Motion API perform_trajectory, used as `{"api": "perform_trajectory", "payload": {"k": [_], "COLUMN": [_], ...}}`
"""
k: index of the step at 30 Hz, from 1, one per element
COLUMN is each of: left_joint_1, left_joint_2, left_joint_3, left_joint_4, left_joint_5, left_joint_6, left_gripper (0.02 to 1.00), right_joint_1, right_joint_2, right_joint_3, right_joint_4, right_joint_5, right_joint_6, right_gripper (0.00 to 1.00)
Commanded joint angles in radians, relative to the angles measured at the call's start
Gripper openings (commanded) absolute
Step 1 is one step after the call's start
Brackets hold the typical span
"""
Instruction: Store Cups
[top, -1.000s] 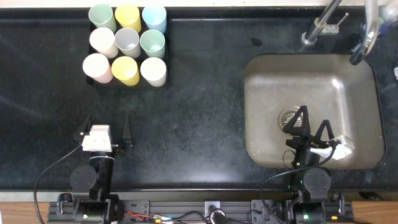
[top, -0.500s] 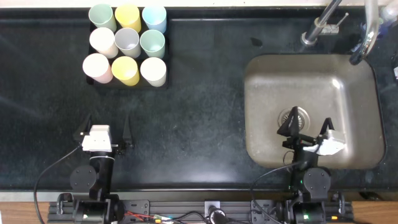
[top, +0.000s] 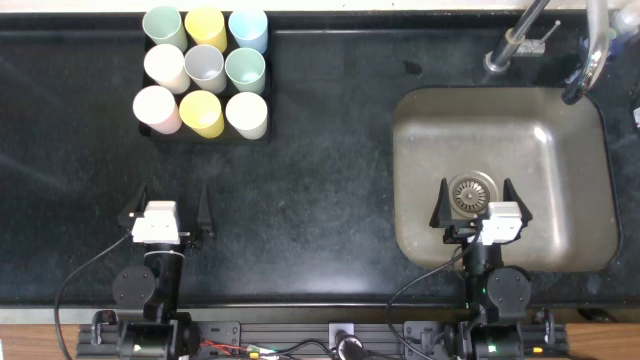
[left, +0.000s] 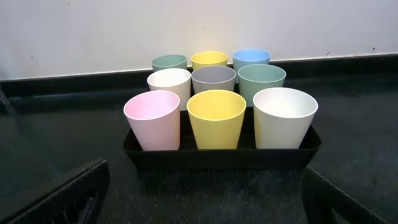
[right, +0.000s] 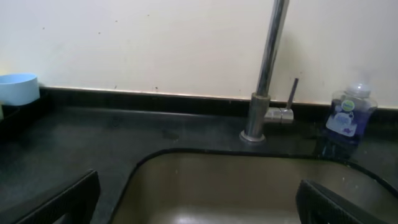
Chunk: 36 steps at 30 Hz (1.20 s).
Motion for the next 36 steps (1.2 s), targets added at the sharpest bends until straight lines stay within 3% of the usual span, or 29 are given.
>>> {"api": "perform_trajectory", "payload": {"k": [1,4,36], "left_joint_1": [-0.006,-0.006,-0.006], "left_joint_2": [-0.008,-0.008,-0.008], "left_joint_3": [0.0,0.0,0.0], "left_joint_4": [-0.004,-0.004,-0.004], "left_joint_5": [0.003,0.003,0.003], "left_joint_6": [0.023,0.023,0.023], "left_gripper": [1.0,1.0,1.0], "right_joint_1": [0.0,-0.001,-0.001], "right_joint_2": [-0.01,-0.01,-0.01], "right_joint_3": [-0.014,-0.014,-0.014], "right_joint_4": [0.004,0.005,0.002], "right_joint_5": [-0.052,-0.062,-0.062], "right_joint_6": [0.034,0.111,0.111], "right_gripper": [0.996,0.998,0.996]}}
